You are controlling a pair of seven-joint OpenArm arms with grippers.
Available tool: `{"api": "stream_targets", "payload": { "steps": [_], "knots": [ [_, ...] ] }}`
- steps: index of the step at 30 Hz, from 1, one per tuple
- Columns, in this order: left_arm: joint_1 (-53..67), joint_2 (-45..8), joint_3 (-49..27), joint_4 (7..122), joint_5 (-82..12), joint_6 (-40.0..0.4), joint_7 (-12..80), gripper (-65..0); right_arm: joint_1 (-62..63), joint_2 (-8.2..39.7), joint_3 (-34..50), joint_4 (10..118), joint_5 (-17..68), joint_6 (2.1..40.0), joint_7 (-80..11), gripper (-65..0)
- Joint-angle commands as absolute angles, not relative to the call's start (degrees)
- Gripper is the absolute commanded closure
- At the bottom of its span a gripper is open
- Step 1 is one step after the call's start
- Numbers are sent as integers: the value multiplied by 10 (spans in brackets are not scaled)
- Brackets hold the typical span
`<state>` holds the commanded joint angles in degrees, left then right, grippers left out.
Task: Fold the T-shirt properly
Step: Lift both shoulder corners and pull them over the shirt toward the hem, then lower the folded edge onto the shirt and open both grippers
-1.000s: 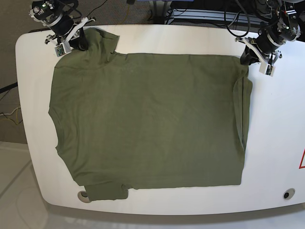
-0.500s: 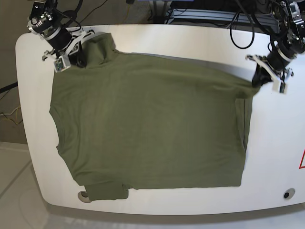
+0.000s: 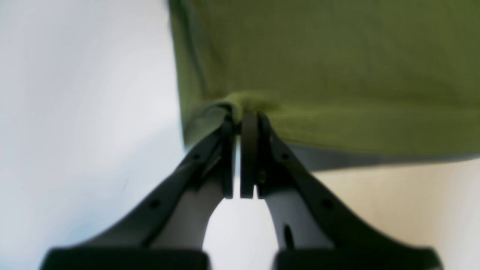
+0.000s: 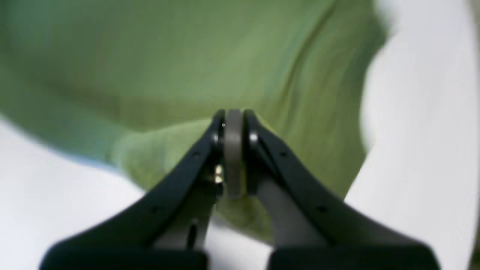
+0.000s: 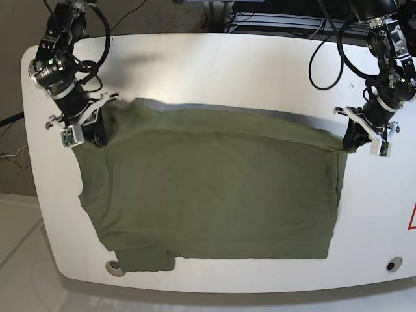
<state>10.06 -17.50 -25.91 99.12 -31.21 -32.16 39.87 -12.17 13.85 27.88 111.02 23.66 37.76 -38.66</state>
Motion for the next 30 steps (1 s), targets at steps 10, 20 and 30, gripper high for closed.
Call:
{"api": "stream_targets", "payload": {
  "steps": [10, 20, 30],
  "knots": [
    [88, -159, -250, 953, -292, -321, 393, -111, -99, 129, 262, 1090, 224, 379, -374, 0],
    [22, -168, -248, 830, -243, -316, 372, -28, -44, 124, 233, 997, 196, 381, -361, 0],
    [-24, -173, -247, 797, -250, -319, 370, 0, 17, 135, 221, 894, 174, 387, -357, 0]
  ]
}}
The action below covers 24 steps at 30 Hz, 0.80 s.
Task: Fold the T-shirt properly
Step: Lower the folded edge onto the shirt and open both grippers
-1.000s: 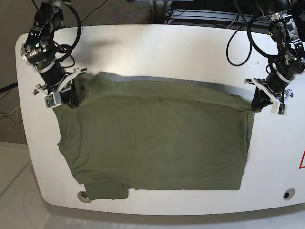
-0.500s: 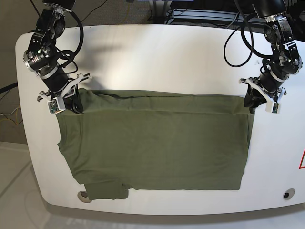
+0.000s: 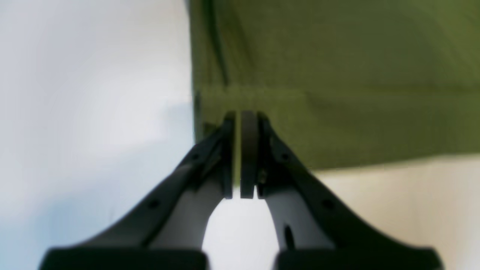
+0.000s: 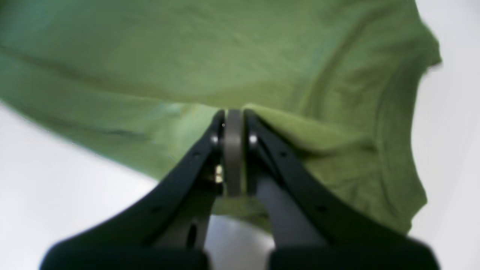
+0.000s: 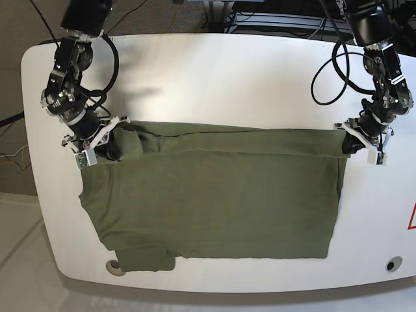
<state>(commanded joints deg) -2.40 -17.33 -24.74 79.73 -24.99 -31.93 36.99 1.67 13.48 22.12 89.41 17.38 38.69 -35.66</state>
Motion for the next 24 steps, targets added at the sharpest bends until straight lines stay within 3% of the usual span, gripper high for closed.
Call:
{"api": "stream_targets", "payload": {
  "steps": [13, 21, 24],
  "knots": [
    [-40, -175, -249, 796, -251, -314, 390, -10, 59, 140, 218, 833, 134, 386, -354, 0],
    [-31, -178, -245, 788, -252, -316, 399, -155, 36, 134, 214, 851, 124, 386, -353, 0],
    [-31, -178, -245, 783, -253, -315, 397, -165, 34, 131, 215, 858, 109, 386, -352, -15]
  ]
}}
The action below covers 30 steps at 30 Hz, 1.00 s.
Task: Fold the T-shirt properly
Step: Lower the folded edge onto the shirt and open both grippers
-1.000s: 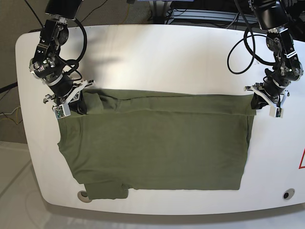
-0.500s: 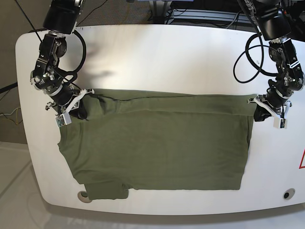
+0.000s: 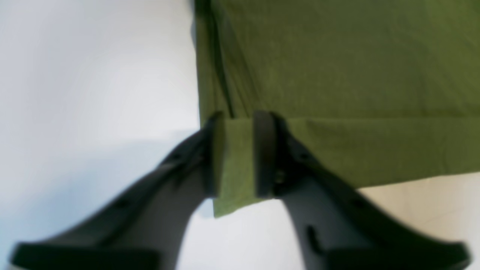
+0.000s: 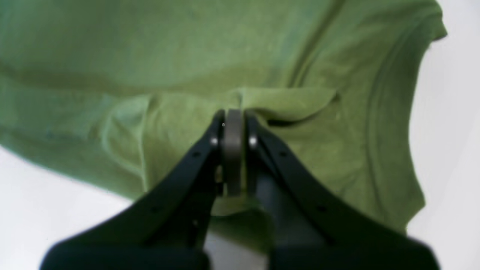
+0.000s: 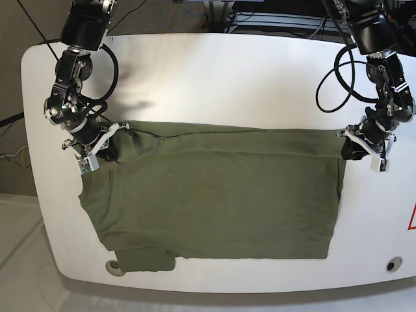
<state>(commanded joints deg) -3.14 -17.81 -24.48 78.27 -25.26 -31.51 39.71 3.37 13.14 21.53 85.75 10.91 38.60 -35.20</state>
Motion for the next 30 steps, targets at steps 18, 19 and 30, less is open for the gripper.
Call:
{"api": "stream_targets", "payload": {
  "steps": [18, 19, 30],
  "knots": [
    [-30, -186, -227, 766, -245, -321, 388, -240, 18, 92, 214, 880, -25, 388, -343, -195],
    [-25, -188, -222, 777, -244, -322, 390, -253, 20, 90, 212, 878, -34, 389, -342, -245],
    [23, -211, -212, 848, -239, -327, 397, -270, 25, 114, 282, 904, 47, 391, -359, -385]
  ]
}}
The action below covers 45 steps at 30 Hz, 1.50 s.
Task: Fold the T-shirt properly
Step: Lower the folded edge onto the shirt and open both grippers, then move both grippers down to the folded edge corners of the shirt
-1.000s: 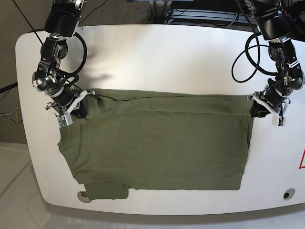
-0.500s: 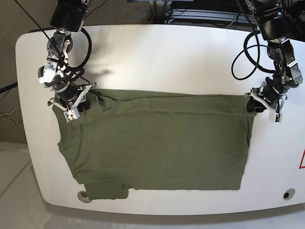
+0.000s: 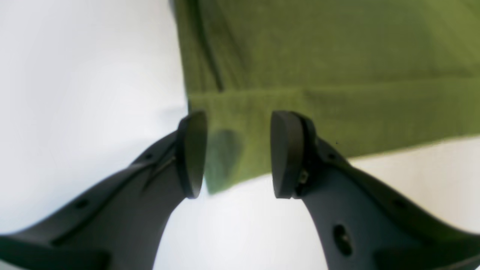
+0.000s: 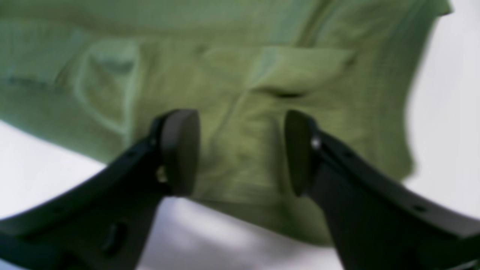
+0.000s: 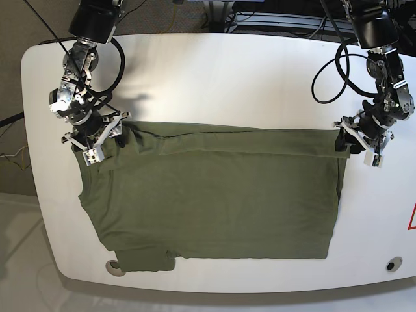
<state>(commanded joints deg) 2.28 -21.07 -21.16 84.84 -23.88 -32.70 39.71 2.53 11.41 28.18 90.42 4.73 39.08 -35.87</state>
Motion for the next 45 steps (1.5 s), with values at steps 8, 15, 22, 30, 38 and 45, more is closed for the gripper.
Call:
{"api": "stream_targets", "payload": {
  "steps": [8, 15, 22, 30, 38, 45],
  "knots": [
    [47, -222, -215, 861, -242, -331, 397, -315, 7, 130, 309, 944, 88, 389, -379, -395],
    [65, -234, -216, 855, -243, -332, 395, -338, -45, 134, 321, 1010, 98, 391, -410, -407],
    [103, -246, -219, 890, -241, -331, 390, -294, -100, 127, 353, 1071, 104, 391, -431, -414],
    [127, -252, -222, 904, -243, -332, 388, -287, -113, 110, 382, 1078, 76, 392, -433, -413],
    [134, -235, -222, 884, -213, -331, 372, -306, -101, 113, 392, 1001, 26, 391, -383, -407],
    [114, -211, -229, 847, -136, -331, 338, -322, -73, 118, 411, 905, 41, 388, -350, -405]
  ]
}}
